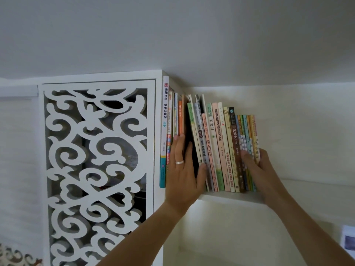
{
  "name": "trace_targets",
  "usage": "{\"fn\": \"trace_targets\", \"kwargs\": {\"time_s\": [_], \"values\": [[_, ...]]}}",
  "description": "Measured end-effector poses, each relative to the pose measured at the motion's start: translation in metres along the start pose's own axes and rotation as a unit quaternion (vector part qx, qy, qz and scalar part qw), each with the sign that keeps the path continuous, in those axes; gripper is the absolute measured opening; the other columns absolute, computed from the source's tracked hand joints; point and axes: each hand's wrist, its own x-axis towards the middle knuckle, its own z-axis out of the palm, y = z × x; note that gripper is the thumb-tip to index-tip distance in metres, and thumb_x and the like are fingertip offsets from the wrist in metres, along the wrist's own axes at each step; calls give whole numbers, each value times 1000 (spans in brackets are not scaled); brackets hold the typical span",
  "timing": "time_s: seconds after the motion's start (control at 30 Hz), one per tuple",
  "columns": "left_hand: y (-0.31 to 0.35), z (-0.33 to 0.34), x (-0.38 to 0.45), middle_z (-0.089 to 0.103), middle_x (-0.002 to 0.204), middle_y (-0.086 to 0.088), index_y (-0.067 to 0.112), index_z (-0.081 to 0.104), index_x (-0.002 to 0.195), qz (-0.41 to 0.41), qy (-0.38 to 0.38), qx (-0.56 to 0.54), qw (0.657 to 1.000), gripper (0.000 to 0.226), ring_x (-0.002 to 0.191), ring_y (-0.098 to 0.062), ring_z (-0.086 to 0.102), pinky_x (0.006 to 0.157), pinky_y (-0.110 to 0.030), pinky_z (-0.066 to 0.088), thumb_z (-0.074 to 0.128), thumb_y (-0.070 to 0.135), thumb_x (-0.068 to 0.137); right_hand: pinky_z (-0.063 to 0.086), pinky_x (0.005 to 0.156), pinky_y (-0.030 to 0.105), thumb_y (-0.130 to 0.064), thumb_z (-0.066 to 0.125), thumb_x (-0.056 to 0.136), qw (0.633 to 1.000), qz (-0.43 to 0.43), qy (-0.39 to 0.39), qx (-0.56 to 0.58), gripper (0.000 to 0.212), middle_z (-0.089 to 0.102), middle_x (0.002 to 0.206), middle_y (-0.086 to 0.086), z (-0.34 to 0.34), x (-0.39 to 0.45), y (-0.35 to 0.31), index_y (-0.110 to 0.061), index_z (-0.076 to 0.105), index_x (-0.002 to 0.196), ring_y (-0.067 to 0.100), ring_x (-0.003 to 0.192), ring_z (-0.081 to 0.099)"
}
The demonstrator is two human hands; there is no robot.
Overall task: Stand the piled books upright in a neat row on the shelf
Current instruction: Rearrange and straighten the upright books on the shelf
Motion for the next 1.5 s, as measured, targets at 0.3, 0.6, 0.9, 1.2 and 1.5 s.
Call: {"fn": "trace_targets", "kwargs": {"time_s": [0.3, 0.6, 0.9, 1.2, 1.5], "values": [[-5, 6, -7, 14, 170, -9, 18, 37, 153, -41, 7, 2, 999, 48, 160, -20, 10, 121, -49, 39, 46, 18, 106, 53, 76, 31, -64, 51, 94, 1000, -7, -10, 5, 54, 68, 116, -10, 0, -1, 1, -37, 38, 139, 10, 103, 69], [-2, 5, -5, 6, 171, -11, 15, 49, 150, -23, -22, 16, 999, 52, 161, -28, 5, 121, -56, 35, 60, 35, 104, 57, 89, 41, -62, 52, 96, 1000, -10, -5, -2, 53, 68, 117, -11, -1, 2, 6, -36, 38, 141, 10, 103, 69], [2, 7, -2, 9, 169, -12, 15, 34, 157, -44, 6, 10, 999, 72, 160, -25, 9, 125, -50, 30, 71, 27, 97, 54, 83, 36, -61, 51, 97, 1000, -7, -3, -6, 49, 68, 115, -12, 0, 4, 5, -38, 37, 138, 7, 101, 68], [5, 13, -3, 13, 169, -10, 22, 55, 142, -64, 6, 45, 997, 53, 160, -29, 9, 123, -49, 32, 69, 7, 93, 56, 85, 40, -56, 51, 100, 1000, -6, -6, -10, 47, 69, 117, -10, 0, 5, 7, -38, 38, 141, 9, 101, 69], [2, 6, -6, 12, 171, -13, 9, 35, 159, -35, 10, 82, 996, 70, 160, -28, 12, 121, -54, 36, 64, 36, 101, 59, 87, 40, -73, 63, 82, 997, -71, 27, -5, 90, 47, 146, 3, 1, 2, 3, -47, 12, 152, 17, 114, 66]]}}
